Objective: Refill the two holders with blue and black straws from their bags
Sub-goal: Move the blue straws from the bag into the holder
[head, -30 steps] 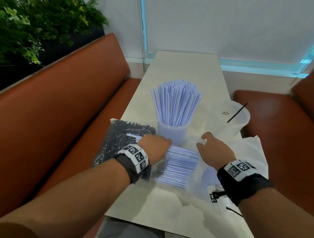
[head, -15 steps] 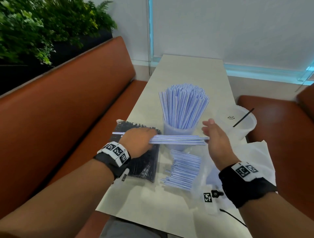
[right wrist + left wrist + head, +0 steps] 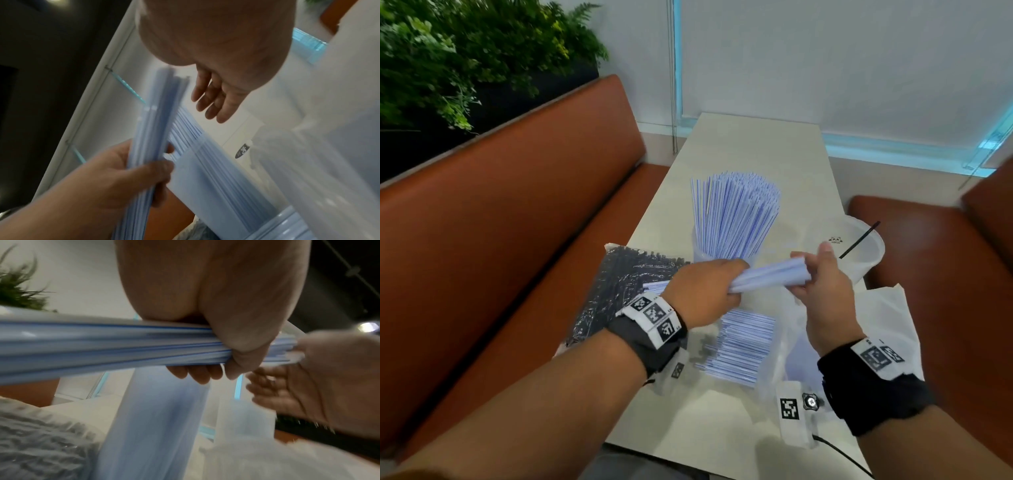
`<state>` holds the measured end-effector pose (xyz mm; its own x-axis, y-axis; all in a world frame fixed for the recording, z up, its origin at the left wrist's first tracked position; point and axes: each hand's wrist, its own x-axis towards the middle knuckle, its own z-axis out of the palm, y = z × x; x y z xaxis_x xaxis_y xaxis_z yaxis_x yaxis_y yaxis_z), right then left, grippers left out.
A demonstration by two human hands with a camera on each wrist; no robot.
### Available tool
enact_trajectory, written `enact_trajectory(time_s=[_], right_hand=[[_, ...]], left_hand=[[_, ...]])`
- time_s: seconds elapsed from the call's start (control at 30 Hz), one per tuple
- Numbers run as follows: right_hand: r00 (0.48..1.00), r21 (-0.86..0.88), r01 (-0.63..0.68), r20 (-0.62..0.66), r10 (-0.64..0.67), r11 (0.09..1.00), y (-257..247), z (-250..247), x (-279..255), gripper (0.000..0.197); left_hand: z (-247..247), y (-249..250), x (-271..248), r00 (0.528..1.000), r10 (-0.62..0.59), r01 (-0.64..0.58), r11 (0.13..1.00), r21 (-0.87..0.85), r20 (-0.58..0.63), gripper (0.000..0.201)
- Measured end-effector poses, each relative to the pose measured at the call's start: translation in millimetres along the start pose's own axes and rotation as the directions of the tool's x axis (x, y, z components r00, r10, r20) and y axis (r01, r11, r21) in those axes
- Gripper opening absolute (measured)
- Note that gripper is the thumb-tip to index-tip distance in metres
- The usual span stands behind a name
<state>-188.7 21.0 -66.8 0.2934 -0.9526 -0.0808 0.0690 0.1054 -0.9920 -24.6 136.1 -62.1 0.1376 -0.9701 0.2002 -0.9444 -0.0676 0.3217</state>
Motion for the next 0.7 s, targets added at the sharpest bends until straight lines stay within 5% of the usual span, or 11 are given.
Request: enact_trajectory(time_s=[0.1,0.2,0.27,0.37,0.47,0.57,0.7], right_hand=[[0.984,0.155,-0.176,0.064,0.168,0.972,0.1,-2.3,0.1,0.056],[0.929,0.135,-0.349,0.179,0.324,0.927,0.1,7.4,-6.6,0.063],[0.894,0.162,-0.428,0.225,0.389,0.889,-3.1,14.5,-10.7,0.068],[0.855,0.239,-0.494,0.31,0.416,0.836,-8.2,22.8,-16.7,0.072],[0.807,0.267,-0.542,0.429,0.405,0.797,-14.1,26.0,-21.3,0.073],[0.831,0.3,-0.523,0.388,0.398,0.798,-14.9,22.1,-15.9,0.071],[0.793,0.159,-0.473,0.506,0.34,0.867,-15.5,22.8,-18.3,0.073]], left_hand=[[-24.6,6.3,4.6,0.974,-0.181,0.101,0.889,-0.447,-0.139,0.015],[-53.6,25.9,15.5,0.872,-0.372,-0.123,0.465,-0.877,-0.32,0.013],[-64.0,33.9,27.3,0.812,-0.441,-0.329,0.195,-0.924,-0.382,0.018],[-58.7,47.8,37.7,0.788,-0.526,-0.391,-0.03,-0.92,-0.318,0.023],[-41.0,59.1,39.5,0.823,-0.516,-0.307,-0.047,-0.951,-0.24,0.022],[-39.6,58.2,41.1,0.815,-0.531,-0.308,-0.057,-0.95,-0.233,0.022],[-40.4,58.0,40.6,0.812,-0.541,-0.272,-0.019,-0.962,-0.219,0.02]])
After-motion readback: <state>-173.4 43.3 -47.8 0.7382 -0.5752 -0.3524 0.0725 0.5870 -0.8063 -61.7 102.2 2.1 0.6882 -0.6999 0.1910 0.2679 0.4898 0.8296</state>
